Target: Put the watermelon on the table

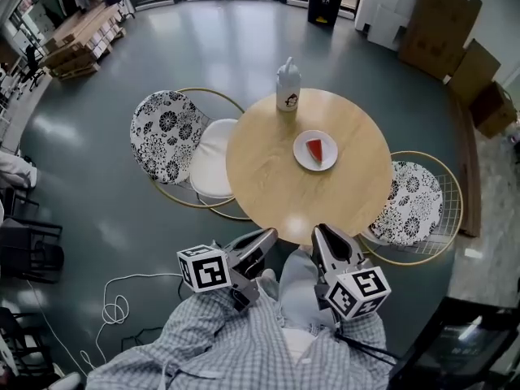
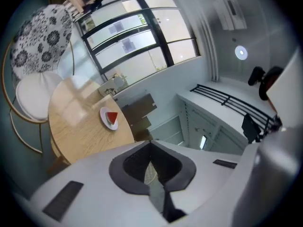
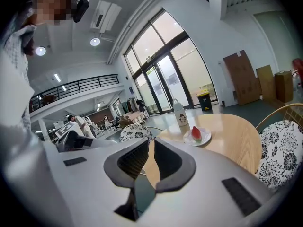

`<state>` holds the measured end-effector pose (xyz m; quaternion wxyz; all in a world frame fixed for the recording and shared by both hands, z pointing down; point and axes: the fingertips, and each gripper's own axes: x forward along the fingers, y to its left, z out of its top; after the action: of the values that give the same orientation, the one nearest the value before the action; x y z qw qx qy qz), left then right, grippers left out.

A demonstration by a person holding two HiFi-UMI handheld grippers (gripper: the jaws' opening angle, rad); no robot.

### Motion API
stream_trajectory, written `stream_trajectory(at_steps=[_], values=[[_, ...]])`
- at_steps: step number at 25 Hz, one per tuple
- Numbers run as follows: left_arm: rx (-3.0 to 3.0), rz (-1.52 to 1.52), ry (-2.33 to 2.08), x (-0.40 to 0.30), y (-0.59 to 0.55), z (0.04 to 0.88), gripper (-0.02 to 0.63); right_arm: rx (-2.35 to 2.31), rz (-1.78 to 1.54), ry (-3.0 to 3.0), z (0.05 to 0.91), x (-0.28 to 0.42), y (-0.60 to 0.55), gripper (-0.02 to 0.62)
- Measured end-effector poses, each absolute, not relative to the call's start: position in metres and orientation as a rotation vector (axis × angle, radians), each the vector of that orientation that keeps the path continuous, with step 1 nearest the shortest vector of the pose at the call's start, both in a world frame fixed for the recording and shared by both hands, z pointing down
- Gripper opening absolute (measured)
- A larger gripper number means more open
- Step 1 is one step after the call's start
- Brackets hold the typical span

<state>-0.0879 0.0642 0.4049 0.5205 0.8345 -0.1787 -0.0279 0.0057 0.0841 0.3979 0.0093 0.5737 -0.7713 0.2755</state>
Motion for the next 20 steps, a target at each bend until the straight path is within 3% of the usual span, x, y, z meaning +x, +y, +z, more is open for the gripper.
stream_trajectory(at_steps=[9,20], values=[[2.575,0.062,-0.524,-0.08,0.077,0.378,0.008,1.804,0.818,-2.402,0.393,0.0,0.092,0.048],[2.685,0.114,-0.5,-0.077,0.084,0.378,0.008,1.79,0.756,-2.405,0.388,-0.006,0.094,0.034]])
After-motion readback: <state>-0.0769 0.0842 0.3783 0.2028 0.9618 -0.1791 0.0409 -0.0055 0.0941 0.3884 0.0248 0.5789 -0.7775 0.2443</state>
